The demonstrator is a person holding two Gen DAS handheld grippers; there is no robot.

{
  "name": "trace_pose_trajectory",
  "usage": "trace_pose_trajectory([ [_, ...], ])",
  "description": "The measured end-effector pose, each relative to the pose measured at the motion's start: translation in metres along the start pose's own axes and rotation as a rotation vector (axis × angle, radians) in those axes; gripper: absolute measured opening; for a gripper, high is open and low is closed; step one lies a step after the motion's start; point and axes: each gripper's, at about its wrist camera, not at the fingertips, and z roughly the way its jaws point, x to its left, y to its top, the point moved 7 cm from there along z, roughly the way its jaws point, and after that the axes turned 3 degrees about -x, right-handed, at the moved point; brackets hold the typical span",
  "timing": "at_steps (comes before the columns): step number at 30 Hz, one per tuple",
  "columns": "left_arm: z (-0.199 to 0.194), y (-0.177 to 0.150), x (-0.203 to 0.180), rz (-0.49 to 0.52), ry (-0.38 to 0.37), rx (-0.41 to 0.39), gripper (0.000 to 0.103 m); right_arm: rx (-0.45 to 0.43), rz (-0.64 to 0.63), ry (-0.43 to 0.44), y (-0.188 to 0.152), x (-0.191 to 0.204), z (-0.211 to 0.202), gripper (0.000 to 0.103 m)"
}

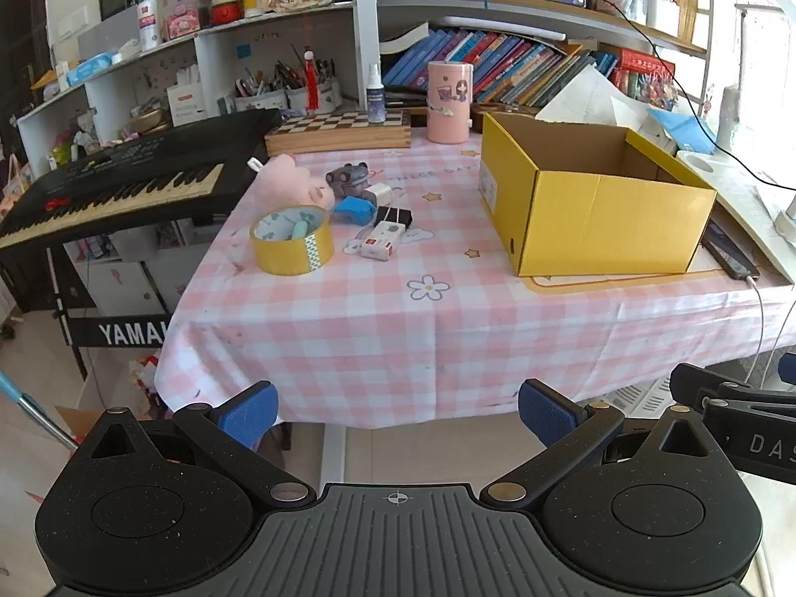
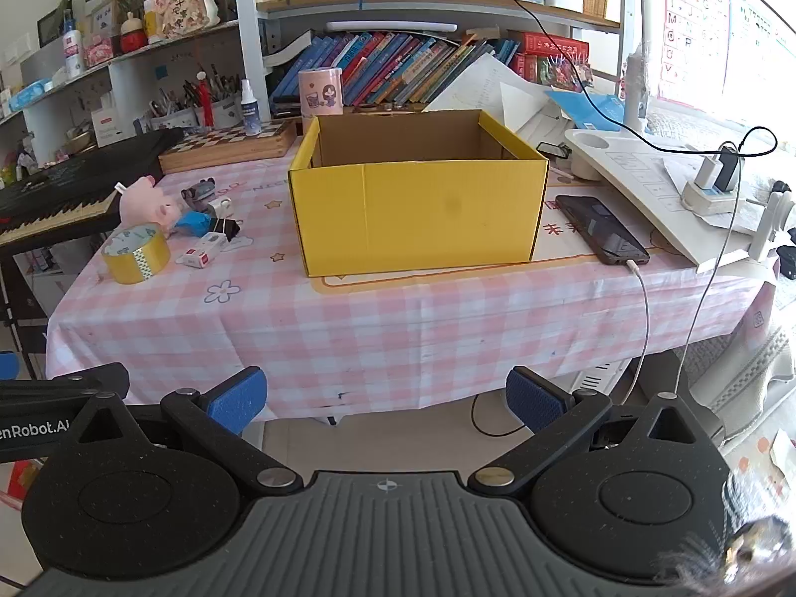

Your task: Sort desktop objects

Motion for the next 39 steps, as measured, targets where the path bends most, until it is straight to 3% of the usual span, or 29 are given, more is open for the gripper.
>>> trace_pose_trajectory([
  [15,0.006,0.001,0.008,-0.018,0.004,0.011,0.103,0.002,0.014,-0.021,0.004,-0.003,0.006,0.103],
  [31,0.008,0.003,0.009,-0.024,-0.003,0.006,0.103,-0.028,-0.024,0.018,0.009,0.007,0.004,0.101],
  [39,0.003,0.007,0.009,-0.006,0.004,-0.028,0.103,-0.022,-0.022,0.012,0.009,0.008,0.003,0.095],
])
